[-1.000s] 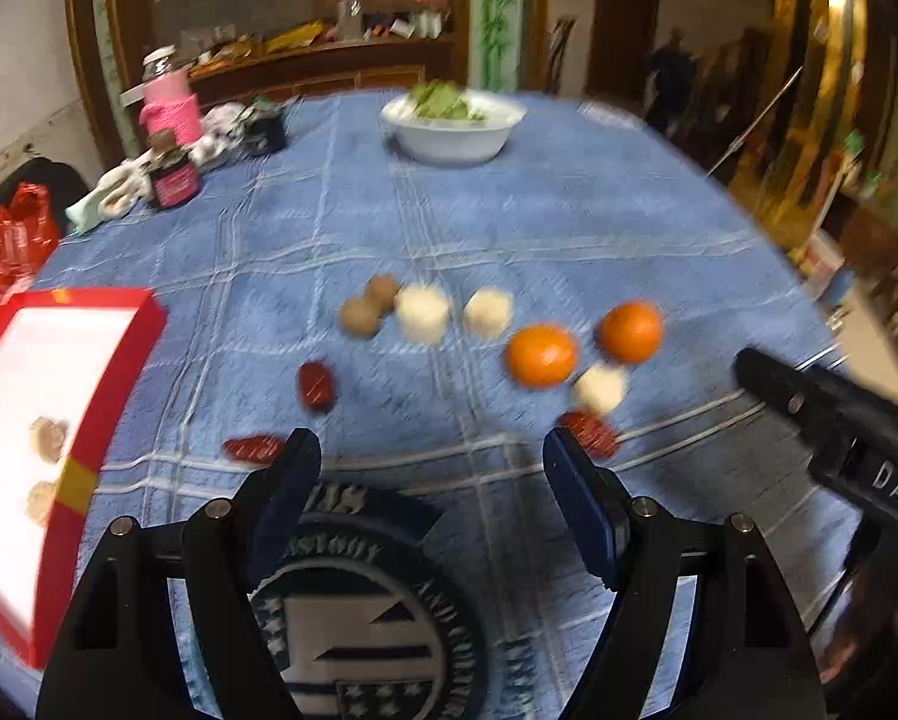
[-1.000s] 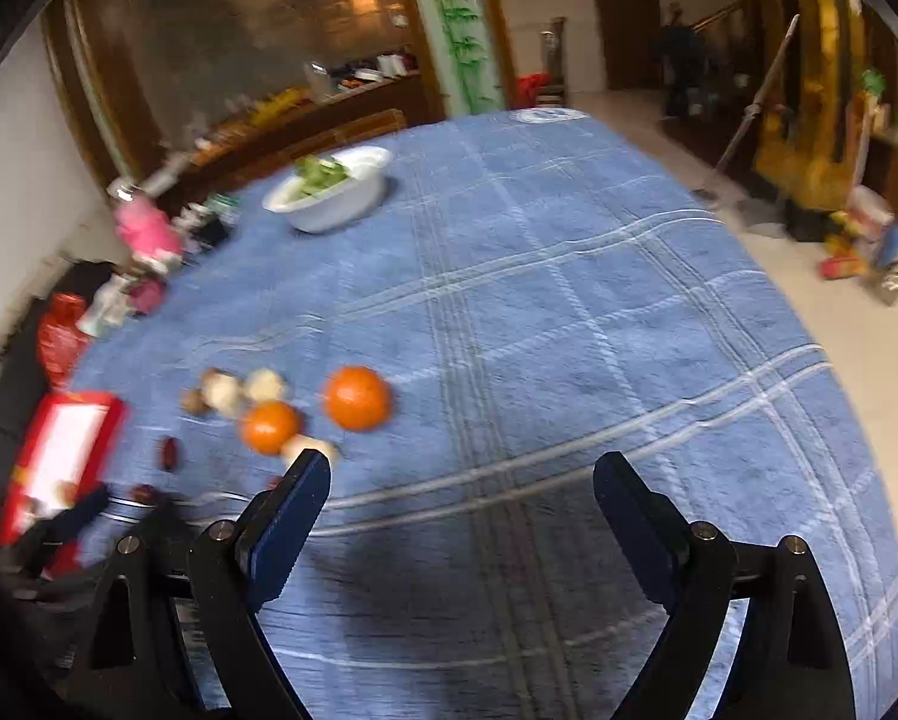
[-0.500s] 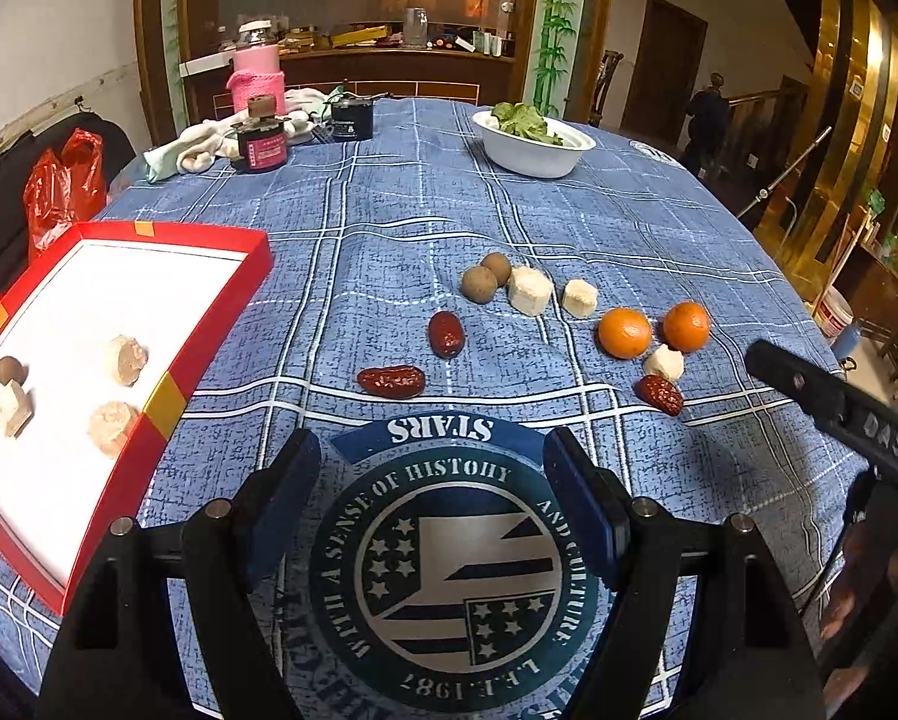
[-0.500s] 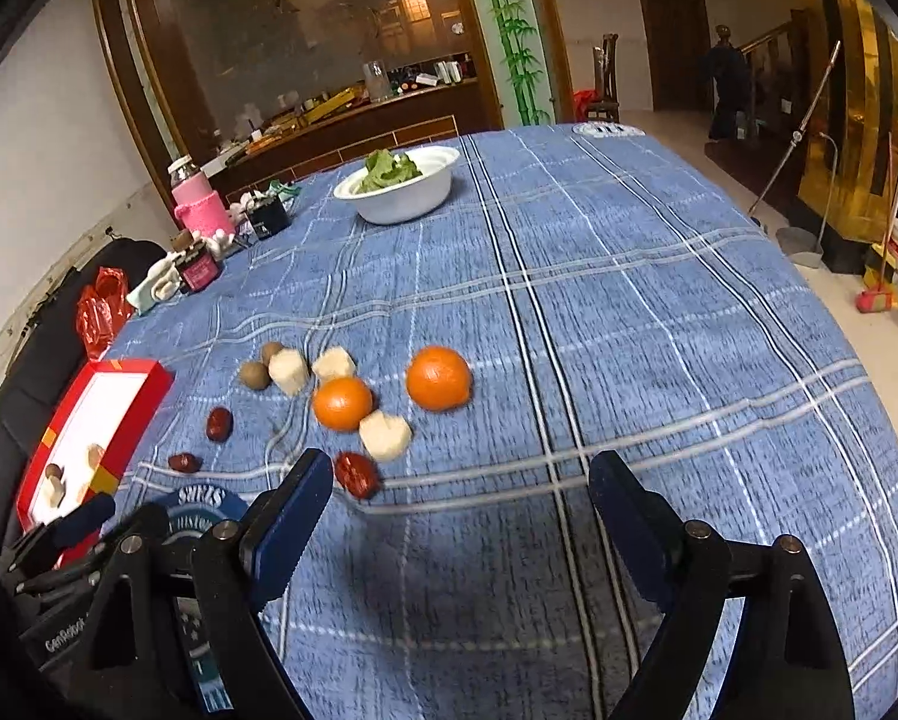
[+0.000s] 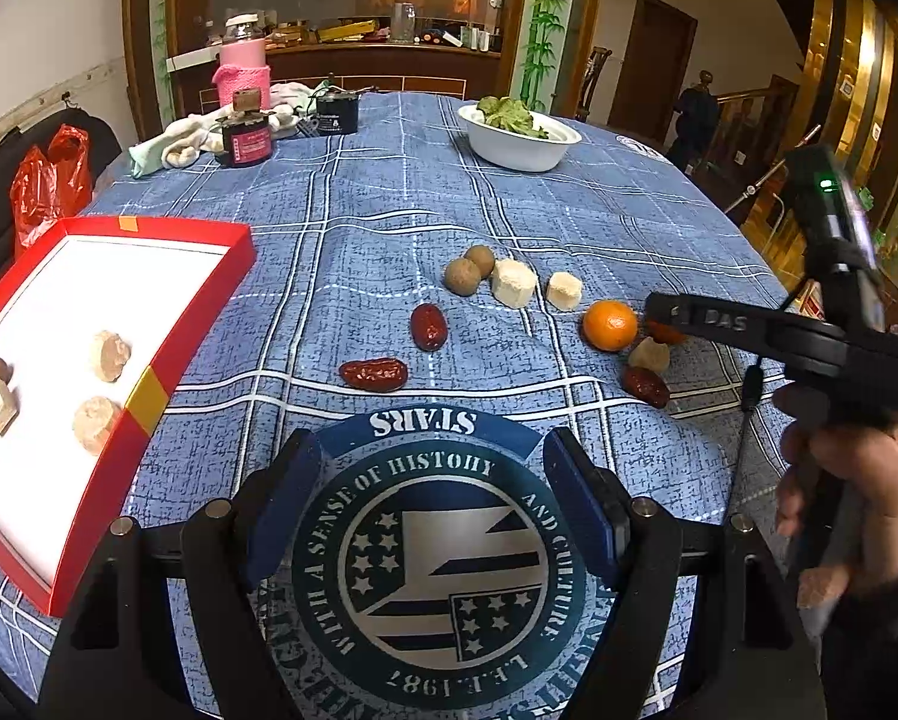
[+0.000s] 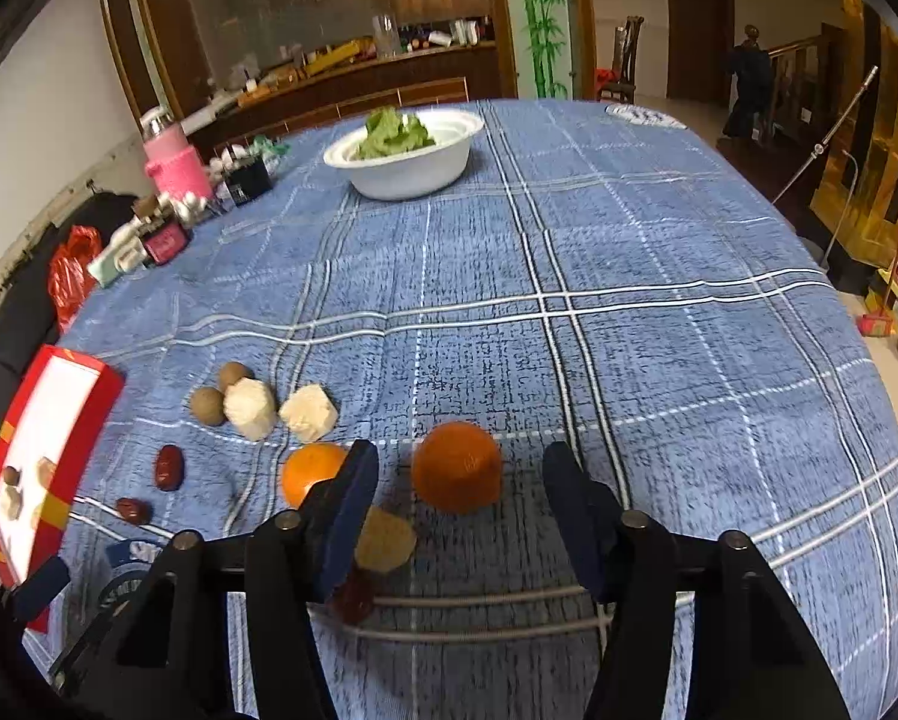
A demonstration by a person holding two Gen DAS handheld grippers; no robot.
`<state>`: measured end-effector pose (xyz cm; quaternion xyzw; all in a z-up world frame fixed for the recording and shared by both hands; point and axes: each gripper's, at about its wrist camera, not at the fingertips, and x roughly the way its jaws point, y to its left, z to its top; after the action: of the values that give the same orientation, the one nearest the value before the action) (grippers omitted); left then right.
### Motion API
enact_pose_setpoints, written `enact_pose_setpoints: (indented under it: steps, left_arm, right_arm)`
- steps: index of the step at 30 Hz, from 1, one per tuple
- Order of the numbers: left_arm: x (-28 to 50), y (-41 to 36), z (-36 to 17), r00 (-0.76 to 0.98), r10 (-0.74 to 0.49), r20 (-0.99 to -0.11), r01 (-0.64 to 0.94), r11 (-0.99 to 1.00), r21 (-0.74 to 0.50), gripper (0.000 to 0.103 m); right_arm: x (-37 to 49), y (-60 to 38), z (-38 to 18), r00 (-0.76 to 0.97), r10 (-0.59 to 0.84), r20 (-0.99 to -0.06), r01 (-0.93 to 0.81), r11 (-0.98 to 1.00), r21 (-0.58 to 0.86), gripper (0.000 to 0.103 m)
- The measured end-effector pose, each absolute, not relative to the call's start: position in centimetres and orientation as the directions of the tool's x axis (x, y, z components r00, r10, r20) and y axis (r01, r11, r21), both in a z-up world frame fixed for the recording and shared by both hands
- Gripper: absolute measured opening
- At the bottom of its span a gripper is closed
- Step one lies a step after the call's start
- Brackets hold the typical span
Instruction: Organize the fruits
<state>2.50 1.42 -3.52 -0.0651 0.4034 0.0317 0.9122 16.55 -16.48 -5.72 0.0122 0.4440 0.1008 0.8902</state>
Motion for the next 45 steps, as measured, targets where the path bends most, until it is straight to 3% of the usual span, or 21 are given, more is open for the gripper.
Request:
enact_pose_setpoints:
  steps: [2, 5, 10, 18, 23, 28, 30, 33, 36, 45]
  left_arm:
    - [2.6, 1.3, -3.6, 0.673, 0.007, -0.740, -0.107, 0.990, -0.088, 0.077]
    - [2.9, 1.2, -3.7, 0.665, 0.007, -0.747, -0.113, 0.989, -0.092, 0.077]
    - [3.6, 0.4, -3.6, 0.663, 0.014, -0.748, -0.108, 0.991, -0.077, 0.077]
    - [8.9, -2.7, -2.6, 0.676, -0.033, -0.737, -0.123, 0.980, -0.157, 0.076]
    - [11.9, -5.4, -3.7, 0.652, -0.019, -0.758, -0.125, 0.983, -0.132, 0.076]
    - [13.7, -7.0, -5.1, 0.625, -0.003, -0.781, -0.128, 0.986, -0.107, 0.076]
    - [14.2, -7.1, -5.7, 0.612, 0.014, -0.791, -0.140, 0.986, -0.091, 0.072]
    - [14.8, -7.7, -6.5, 0.595, 0.064, -0.801, -0.136, 0.990, -0.021, 0.030]
    - [14.4, -7.2, -6.1, 0.600, 0.025, -0.800, -0.131, 0.989, -0.067, 0.029]
    - [9.7, -4.3, -3.9, 0.647, 0.064, -0.760, -0.171, 0.983, -0.063, 0.029]
  right_arm:
    - [16.9, -16.6, -6.3, 0.572, 0.197, -0.796, -0.166, 0.978, 0.123, 0.053]
    - [17.0, -16.6, -6.9, 0.558, 0.202, -0.805, -0.171, 0.977, 0.127, 0.036]
    - [16.3, -17.4, -6.3, 0.588, 0.223, -0.777, -0.174, 0.974, 0.147, 0.035]
    - [14.3, -20.9, -4.5, 0.681, 0.297, -0.669, -0.151, 0.951, 0.269, 0.035]
    - [14.3, -22.9, -4.3, 0.719, 0.351, -0.600, -0.131, 0.916, 0.379, 0.036]
    - [14.4, -22.9, -4.4, 0.713, 0.377, -0.591, -0.145, 0.904, 0.403, 0.036]
    - [14.3, -22.6, -4.3, 0.711, 0.384, -0.589, -0.155, 0.903, 0.402, 0.036]
    - [14.2, -22.2, -4.2, 0.713, 0.391, -0.582, -0.168, 0.901, 0.399, 0.035]
    - [14.2, -22.2, -4.3, 0.711, 0.395, -0.581, -0.165, 0.898, 0.407, 0.035]
    - [13.8, -21.6, -4.5, 0.709, 0.388, -0.589, -0.189, 0.909, 0.371, 0.035]
